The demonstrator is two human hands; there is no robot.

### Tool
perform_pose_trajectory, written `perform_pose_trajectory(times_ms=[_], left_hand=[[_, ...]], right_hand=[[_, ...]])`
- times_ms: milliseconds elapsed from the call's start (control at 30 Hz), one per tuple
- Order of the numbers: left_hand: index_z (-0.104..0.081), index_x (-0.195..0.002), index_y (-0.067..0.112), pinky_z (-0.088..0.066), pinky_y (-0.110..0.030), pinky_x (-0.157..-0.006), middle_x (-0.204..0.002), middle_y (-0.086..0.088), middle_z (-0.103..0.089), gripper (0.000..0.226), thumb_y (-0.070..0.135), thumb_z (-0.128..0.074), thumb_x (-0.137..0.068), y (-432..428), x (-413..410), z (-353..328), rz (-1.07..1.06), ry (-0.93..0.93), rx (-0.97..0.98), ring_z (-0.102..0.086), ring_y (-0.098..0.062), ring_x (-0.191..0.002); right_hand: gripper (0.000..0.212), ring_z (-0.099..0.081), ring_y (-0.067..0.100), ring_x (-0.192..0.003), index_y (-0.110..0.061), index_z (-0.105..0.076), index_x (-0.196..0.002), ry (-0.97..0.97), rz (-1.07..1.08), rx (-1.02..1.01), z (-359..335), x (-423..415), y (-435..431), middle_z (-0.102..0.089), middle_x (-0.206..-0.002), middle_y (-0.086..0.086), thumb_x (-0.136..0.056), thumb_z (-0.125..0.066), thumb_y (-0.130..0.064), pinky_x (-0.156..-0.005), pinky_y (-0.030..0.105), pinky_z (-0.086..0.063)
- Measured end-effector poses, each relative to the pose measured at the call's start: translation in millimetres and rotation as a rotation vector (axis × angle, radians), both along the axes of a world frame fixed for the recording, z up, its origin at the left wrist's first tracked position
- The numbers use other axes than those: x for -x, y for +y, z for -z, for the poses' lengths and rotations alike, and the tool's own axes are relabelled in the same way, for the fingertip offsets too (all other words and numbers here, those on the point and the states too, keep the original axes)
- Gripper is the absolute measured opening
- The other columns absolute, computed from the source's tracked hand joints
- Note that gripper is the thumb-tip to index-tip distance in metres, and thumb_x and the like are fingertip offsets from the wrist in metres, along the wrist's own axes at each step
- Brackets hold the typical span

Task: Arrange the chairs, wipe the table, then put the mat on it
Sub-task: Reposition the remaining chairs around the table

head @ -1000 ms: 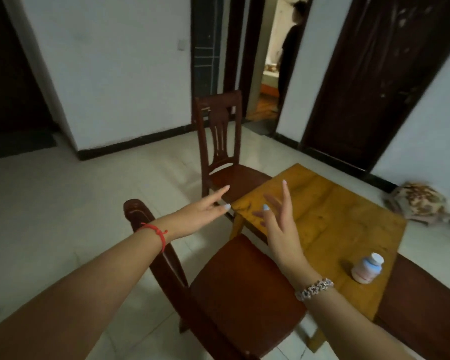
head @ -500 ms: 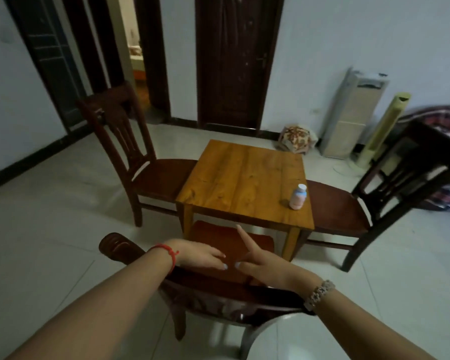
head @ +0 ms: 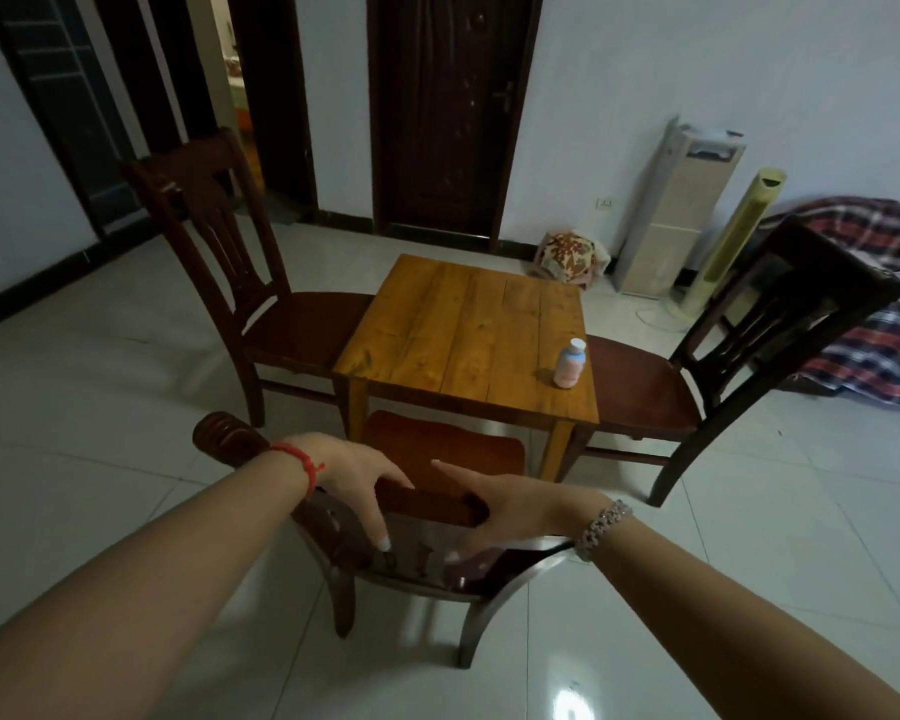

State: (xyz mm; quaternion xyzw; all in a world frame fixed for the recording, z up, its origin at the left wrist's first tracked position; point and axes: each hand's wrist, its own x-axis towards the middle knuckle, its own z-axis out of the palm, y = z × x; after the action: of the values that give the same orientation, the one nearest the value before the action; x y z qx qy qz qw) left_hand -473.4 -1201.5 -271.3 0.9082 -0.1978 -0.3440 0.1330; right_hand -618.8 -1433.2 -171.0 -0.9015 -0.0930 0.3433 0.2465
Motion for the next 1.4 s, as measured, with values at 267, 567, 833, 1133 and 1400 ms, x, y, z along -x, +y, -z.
perform_pose_trajectory(times_ms=[267,567,833,1133,1400], left_hand=[[-0.052,-0.121,0.038,-0.04,-0.023,-0.077,-0.107,0.01,-0.065,0.042,0.05,-0.057,-0.082,-22,91,-90,0.348,-0.475,-0.067,-0.059,-0.01,-0.102],[-0.051,-0.122,0.034,-0.043,-0.027,-0.08,-0.102,0.006,-0.067,0.047,0.058,-0.052,-0.082,-28,82,-83,0.423,-0.623,-0.036,-0.06,-0.012,-0.098],[-0.051,-0.124,0.032,-0.047,-0.031,-0.083,-0.105,0.004,-0.067,0.049,0.057,-0.053,-0.082,-32,90,-80,0.398,-0.623,-0.033,-0.061,-0.015,-0.101],[-0.043,-0.134,0.032,-0.037,-0.03,-0.095,-0.134,0.007,-0.048,0.075,0.065,-0.062,-0.07,-39,86,-105,0.172,-0.107,0.022,-0.045,-0.016,-0.124],[-0.047,-0.132,0.02,-0.043,-0.04,-0.095,-0.126,-0.004,-0.058,0.061,0.058,-0.033,-0.087,-41,29,-146,-0.336,-0.014,0.811,-0.057,-0.019,-0.109]], right_hand=[[0.048,-0.058,0.024,-0.085,-0.014,-0.037,-0.134,-0.312,-0.159,0.318,-1,12,12,-0.06,-0.104,0.011,-0.088,-0.054,-0.015,-0.069,0.031,-0.049],[0.043,-0.058,0.027,-0.089,-0.01,-0.041,-0.13,-0.283,-0.142,0.343,-11,17,8,-0.059,-0.107,0.014,-0.089,-0.053,-0.013,-0.065,0.027,-0.04],[0.051,-0.054,0.023,-0.084,-0.014,-0.034,-0.137,-0.27,-0.159,0.378,-8,15,3,-0.058,-0.108,0.012,-0.088,-0.052,-0.013,-0.072,0.032,-0.049],[0.071,-0.042,0.022,-0.124,-0.023,-0.037,-0.137,0.034,0.024,0.213,-19,-1,0,-0.042,-0.141,0.003,-0.081,-0.044,-0.067,-0.105,0.04,-0.032],[0.043,-0.045,0.017,-0.126,-0.029,-0.039,-0.135,-0.401,0.609,-0.483,-12,-40,19,-0.047,-0.138,0.001,-0.095,-0.037,-0.043,-0.105,0.037,-0.037]])
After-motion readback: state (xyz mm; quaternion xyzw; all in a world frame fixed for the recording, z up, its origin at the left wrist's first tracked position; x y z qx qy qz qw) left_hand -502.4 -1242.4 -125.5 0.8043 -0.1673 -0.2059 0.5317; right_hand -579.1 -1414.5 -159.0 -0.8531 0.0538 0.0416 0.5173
